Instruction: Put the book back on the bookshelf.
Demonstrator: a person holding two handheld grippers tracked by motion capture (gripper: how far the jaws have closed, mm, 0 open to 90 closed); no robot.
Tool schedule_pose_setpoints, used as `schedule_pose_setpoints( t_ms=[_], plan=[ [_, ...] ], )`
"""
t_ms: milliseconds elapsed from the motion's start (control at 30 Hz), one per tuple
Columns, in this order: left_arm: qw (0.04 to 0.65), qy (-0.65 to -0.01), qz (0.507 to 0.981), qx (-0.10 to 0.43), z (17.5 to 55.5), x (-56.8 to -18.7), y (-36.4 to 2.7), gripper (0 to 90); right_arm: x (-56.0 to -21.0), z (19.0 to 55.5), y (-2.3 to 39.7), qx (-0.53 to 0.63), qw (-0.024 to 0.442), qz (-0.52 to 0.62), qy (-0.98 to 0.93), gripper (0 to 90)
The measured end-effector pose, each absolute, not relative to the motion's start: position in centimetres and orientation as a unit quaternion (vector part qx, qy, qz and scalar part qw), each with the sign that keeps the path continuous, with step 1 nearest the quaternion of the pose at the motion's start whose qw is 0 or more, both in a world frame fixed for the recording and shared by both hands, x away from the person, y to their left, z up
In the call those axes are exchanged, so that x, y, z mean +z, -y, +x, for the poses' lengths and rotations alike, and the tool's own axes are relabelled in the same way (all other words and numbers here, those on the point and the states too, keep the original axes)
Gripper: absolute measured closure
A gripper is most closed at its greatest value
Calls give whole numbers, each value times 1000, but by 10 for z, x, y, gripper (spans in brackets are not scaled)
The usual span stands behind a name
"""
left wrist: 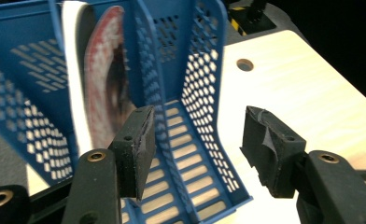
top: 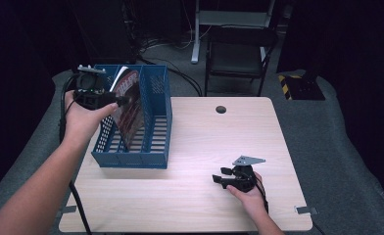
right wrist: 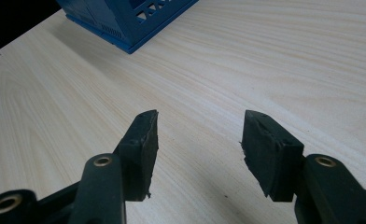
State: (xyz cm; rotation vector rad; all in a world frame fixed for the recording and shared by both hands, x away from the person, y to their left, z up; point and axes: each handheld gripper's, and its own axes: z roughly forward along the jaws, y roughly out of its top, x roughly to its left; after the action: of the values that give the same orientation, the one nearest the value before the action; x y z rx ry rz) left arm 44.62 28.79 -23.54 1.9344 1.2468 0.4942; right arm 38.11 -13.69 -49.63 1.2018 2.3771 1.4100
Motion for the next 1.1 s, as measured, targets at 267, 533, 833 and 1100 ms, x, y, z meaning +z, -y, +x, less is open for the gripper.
schedule_pose_setpoints(
  t_ms=[267,533,833,1100],
  plan=[
    [385,-464,778,175,439,-251,-270,442,-496,381,138,468,63,397,-787,455],
    [385,-443,795,156,433,-263,-258,442,-495,381,138,469,63,397,-786,455],
    [386,-420,809,143,423,-275,-243,442,-495,381,139,470,65,397,-786,455],
    [382,-395,827,120,412,-290,-233,442,-494,381,139,469,65,398,-785,455]
  ],
)
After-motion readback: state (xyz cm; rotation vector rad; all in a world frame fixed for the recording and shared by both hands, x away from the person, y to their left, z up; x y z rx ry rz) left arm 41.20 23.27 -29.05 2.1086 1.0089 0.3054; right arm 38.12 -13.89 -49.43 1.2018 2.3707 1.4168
